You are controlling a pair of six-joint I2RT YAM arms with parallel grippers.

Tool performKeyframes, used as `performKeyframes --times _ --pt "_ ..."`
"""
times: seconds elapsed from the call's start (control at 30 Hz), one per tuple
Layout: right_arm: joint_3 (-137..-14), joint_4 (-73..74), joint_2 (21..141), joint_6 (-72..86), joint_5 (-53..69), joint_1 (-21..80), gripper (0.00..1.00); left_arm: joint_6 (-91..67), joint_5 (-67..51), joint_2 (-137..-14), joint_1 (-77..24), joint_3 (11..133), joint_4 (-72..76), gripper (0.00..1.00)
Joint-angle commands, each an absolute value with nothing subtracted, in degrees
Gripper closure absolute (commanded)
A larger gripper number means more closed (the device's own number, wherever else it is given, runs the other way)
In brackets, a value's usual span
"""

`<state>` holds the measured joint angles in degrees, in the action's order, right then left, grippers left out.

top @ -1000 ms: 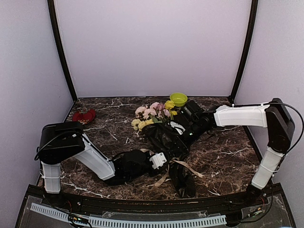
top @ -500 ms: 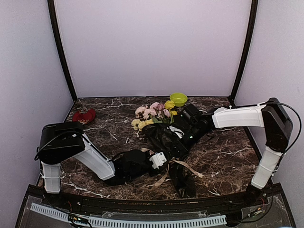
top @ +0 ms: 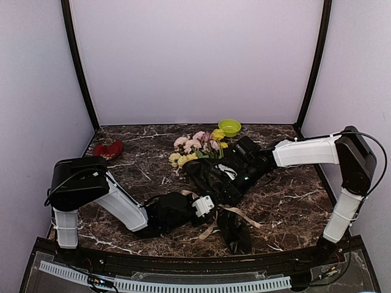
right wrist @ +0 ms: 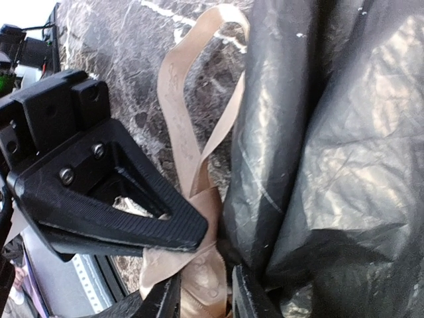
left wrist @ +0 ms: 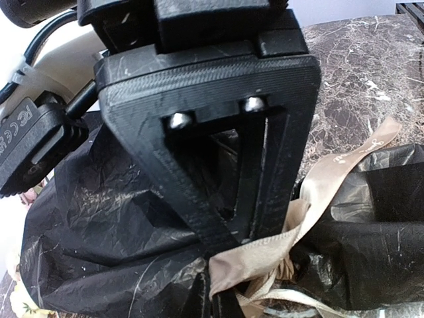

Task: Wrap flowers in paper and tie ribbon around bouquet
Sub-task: Cross the half-tied ribbon over the folded bouquet.

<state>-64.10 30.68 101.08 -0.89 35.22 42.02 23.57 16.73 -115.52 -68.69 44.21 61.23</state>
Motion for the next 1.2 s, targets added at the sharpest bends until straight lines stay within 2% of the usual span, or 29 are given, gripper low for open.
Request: performKeyframes --times 0.0,0.1,0.33,0.57,0.6,0.77,0.87,0.97,1.17 --pt "-64.66 28.38 102.0 0.26 32.79 42.36 0.72 22.91 16.7 -115.42 -68.55 44.12 62.49 1.0" --pt "-64.79 28.31 102.05 0.33 32.43 42.36 0.73 22.86 16.47 -115.4 -68.54 44.06 62.42 1.0" --pt "-64.02 28.07 101.65 0.43 32.33 42.36 0.94 22.79 16.11 -115.31 -68.5 43.97 62.46 1.0" --pt "-64.06 27.97 99.81 0.97 31.01 42.36 0.99 22.87 15.61 -114.24 -68.55 43.51 61.5 1.0" --pt "-64.07 27.89 99.63 1.09 30.72 42.36 1.0 22.82 15.56 -113.62 -68.55 43.51 60.64 0.97" --pt "-63.43 27.58 99.29 1.79 28.74 42.36 1.0 20.14 11.02 -104.45 -68.55 42.19 51.33 0.57" --pt "-62.87 27.26 99.01 2.13 28.57 42.36 1.0 18.94 6.0 -98.68 -68.53 41.93 42.07 0.4" --pt "-62.45 26.63 98.54 2.73 28.28 42.36 1.0 18.66 2.22 -94.72 -68.4 43.13 29.01 0.33" --pt "-61.92 25.39 97.09 3.77 28.3 42.36 1.0 17.5 3.64 -93.27 -65.4 43.94 11.65 0.22"
